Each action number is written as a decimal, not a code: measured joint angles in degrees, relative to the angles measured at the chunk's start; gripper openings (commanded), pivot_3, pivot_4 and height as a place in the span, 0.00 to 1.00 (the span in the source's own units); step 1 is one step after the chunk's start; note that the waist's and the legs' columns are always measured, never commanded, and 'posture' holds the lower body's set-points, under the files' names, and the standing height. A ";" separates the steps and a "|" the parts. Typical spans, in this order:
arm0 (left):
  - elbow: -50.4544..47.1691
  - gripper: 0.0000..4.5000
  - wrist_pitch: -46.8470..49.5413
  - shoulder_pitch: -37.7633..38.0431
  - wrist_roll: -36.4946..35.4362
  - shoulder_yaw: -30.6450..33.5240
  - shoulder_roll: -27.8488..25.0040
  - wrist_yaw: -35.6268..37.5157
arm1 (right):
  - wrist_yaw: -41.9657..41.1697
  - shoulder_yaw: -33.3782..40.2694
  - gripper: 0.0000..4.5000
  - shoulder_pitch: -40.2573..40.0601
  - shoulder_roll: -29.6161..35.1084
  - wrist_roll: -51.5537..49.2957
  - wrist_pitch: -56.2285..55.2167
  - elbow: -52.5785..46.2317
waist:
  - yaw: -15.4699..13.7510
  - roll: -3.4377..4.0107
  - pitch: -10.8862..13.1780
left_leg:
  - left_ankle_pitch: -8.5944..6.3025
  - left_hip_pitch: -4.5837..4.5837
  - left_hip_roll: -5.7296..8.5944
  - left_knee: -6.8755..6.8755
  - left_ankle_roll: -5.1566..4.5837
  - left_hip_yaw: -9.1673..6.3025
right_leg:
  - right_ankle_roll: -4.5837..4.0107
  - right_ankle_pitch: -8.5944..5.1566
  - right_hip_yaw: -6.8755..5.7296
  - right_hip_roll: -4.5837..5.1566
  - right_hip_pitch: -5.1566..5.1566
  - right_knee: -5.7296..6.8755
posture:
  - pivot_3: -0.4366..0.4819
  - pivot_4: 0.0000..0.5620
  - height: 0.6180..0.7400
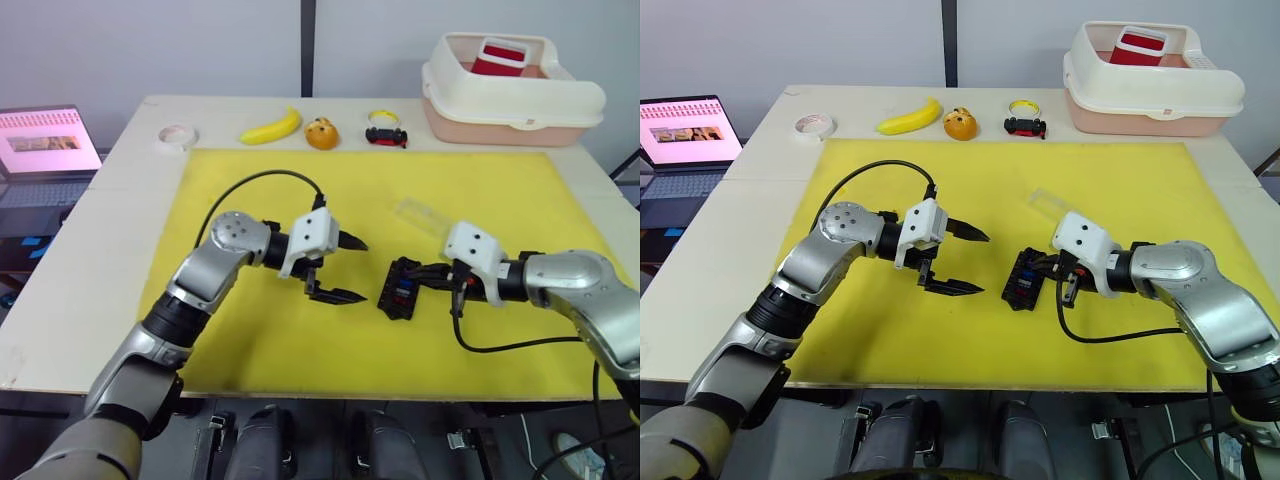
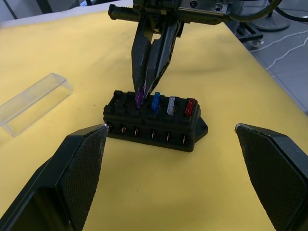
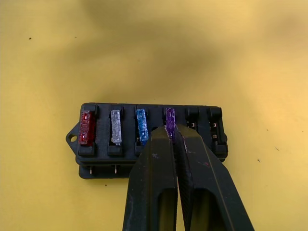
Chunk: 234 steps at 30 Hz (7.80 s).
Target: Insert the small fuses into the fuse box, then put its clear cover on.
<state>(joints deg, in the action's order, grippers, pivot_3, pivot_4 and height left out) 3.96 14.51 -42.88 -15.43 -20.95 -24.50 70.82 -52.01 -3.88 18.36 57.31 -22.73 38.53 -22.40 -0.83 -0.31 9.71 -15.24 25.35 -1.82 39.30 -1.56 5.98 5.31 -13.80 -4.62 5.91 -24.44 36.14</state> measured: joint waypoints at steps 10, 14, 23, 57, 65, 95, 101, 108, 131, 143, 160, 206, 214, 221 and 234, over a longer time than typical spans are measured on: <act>0.24 0.99 -0.02 0.01 0.03 0.00 0.20 0.00 | 0.00 -0.04 0.00 0.15 -0.10 1.67 -0.07 0.05 | 0.00 0.00 0.00 | 0.01 0.00 0.01 0.01 0.02 0.00 | 0.00 0.00 0.00 0.00 0.00 0.01 | 0.48 0.27 1.00; 0.20 0.99 -0.02 0.46 0.03 0.00 0.20 -0.02 | -0.01 -0.04 0.00 0.16 -0.18 1.87 -0.07 0.05 | -0.01 0.00 0.00 | 0.02 0.00 0.01 0.02 0.04 0.00 | 0.00 0.00 0.00 0.00 0.00 0.02 | 0.48 0.27 1.00; 0.02 0.99 0.00 0.51 0.03 0.00 0.22 -0.02 | 0.00 -0.14 0.00 0.20 -1.23 2.47 -0.01 0.11 | 0.00 0.00 0.00 | 0.03 0.00 0.02 0.04 0.04 0.00 | 0.00 0.00 0.00 -0.01 0.01 0.03 | 0.48 0.27 1.00; -1.20 1.00 1.04 0.50 0.03 0.03 0.35 -0.44 | -0.94 8.03 0.21 -0.24 -3.52 -3.19 5.10 -2.12 | -0.03 0.00 -0.02 | 0.04 -0.03 0.01 0.12 0.07 -0.02 | 0.00 0.00 0.00 -0.03 0.07 0.07 | 0.48 0.27 1.00; -1.19 1.00 1.03 0.50 0.01 0.03 1.15 -0.49 | 3.28 12.74 0.02 -1.98 -12.40 -9.32 6.94 0.10 | -0.13 0.00 -0.03 | 0.04 -0.02 0.02 0.19 0.07 -0.03 | 0.00 0.00 -0.01 -0.05 0.09 0.10 | 0.48 0.27 1.00; 0.67 1.00 -0.03 0.47 0.46 0.03 1.57 -0.51 | 8.15 10.84 0.02 -8.58 -16.30 -8.25 2.45 2.71 | -0.04 0.03 -0.05 | 0.03 -0.03 0.02 0.28 0.04 -0.05 | 0.00 0.00 -0.01 -0.06 0.14 0.13 | 0.48 0.27 1.00; 0.68 1.00 -0.10 0.48 0.46 0.05 1.57 -0.89 | 8.69 10.94 0.02 -8.53 -16.23 -8.12 2.59 2.15 | -0.06 0.03 -0.05 | 0.02 -0.03 0.01 0.31 0.04 -0.06 | 0.00 0.00 -0.01 -0.06 0.15 0.14 | 0.48 0.27 1.00; -4.27 1.00 8.98 8.69 -4.35 8.48 -1.60 -6.49 | 9.93 20.90 0.07 -6.72 -11.26 -13.98 8.46 -1.42 | 0.10 0.05 -0.05 | 0.00 -0.02 -0.11 0.29 0.00 -0.10 | 0.00 0.00 0.00 -0.06 0.11 0.17 | 0.48 0.27 1.00; -9.45 1.00 39.29 28.64 -24.55 42.56 -21.49 -17.50 | -1.35 35.93 0.99 -15.94 1.37 -12.06 5.10 3.12 | -0.03 0.05 -0.06 | -0.09 -0.11 -0.11 0.26 -0.12 -0.12 | 0.00 -0.01 -0.02 0.01 0.22 0.18 | 0.48 0.27 1.00; 14.04 1.00 68.60 1.09 -33.57 41.34 -8.66 -32.01 | 10.10 17.16 0.99 1.70 -12.06 -26.63 16.21 -8.16 | 0.07 -0.04 -0.05 | 0.04 -0.09 0.01 0.32 0.08 -0.10 | 0.04 -0.02 -0.03 -0.05 0.20 0.22 | 0.48 0.27 1.00; 34.59 1.00 64.63 -7.04 -28.80 44.75 -1.87 -38.77 | 16.66 10.82 0.99 3.15 -17.33 -26.19 15.85 -8.66 | -0.07 -0.09 -0.08 | 0.04 -0.08 0.02 0.35 0.09 -0.06 | 0.04 -0.01 -0.03 -0.03 0.20 0.25 | 0.48 0.27 1.00; 44.37 0.62 55.13 -11.26 -22.03 44.17 4.35 -36.58 | 19.50 9.96 1.00 2.27 -17.91 -24.78 15.61 -8.66 | -1.46 -0.09 -0.11 | -0.14 -0.07 0.01 0.57 -0.21 -0.10 | 0.04 0.00 -0.05 0.00 0.30 0.30 | 0.48 0.27 1.00; 43.54 0.50 55.04 -10.87 -21.72 44.17 4.56 -36.55 | 19.50 9.97 1.00 2.27 -17.84 -24.78 15.61 -8.66 | -1.45 -0.09 -0.11 | -0.15 -0.07 0.00 0.57 -0.23 -0.10 | 0.04 0.00 -0.05 0.00 0.30 0.30 | 0.48 0.27 1.00; 43.73 0.21 54.57 -10.48 -21.13 43.74 5.29 -36.33 | 19.50 9.99 1.00 2.03 -17.82 -24.80 15.68 -8.66 | -1.39 -0.08 -0.11 | -0.17 -0.07 0.01 0.57 -0.26 -0.10 | 0.04 0.00 -0.05 0.00 0.30 0.29 | 0.48 0.27 1.00; 44.16 0.01 53.60 -10.30 -20.09 43.71 5.49 -36.63 | 19.48 11.16 1.00 1.85 -17.41 -24.90 16.03 -8.66 | -1.25 0.00 -0.17 | -0.21 -0.09 0.00 0.57 -0.34 -0.09 | 0.04 0.00 -0.05 0.00 0.30 0.30 | 0.48 0.27 1.00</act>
<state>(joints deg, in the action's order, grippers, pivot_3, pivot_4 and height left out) 48.12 68.11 -53.18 -35.52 22.76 -19.01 34.19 -32.53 7.28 20.21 39.90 -47.63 54.55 -31.06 -2.07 -0.30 9.55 -15.45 25.26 -1.82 39.86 -1.90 5.89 5.35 -13.81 -4.67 5.91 -24.14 36.44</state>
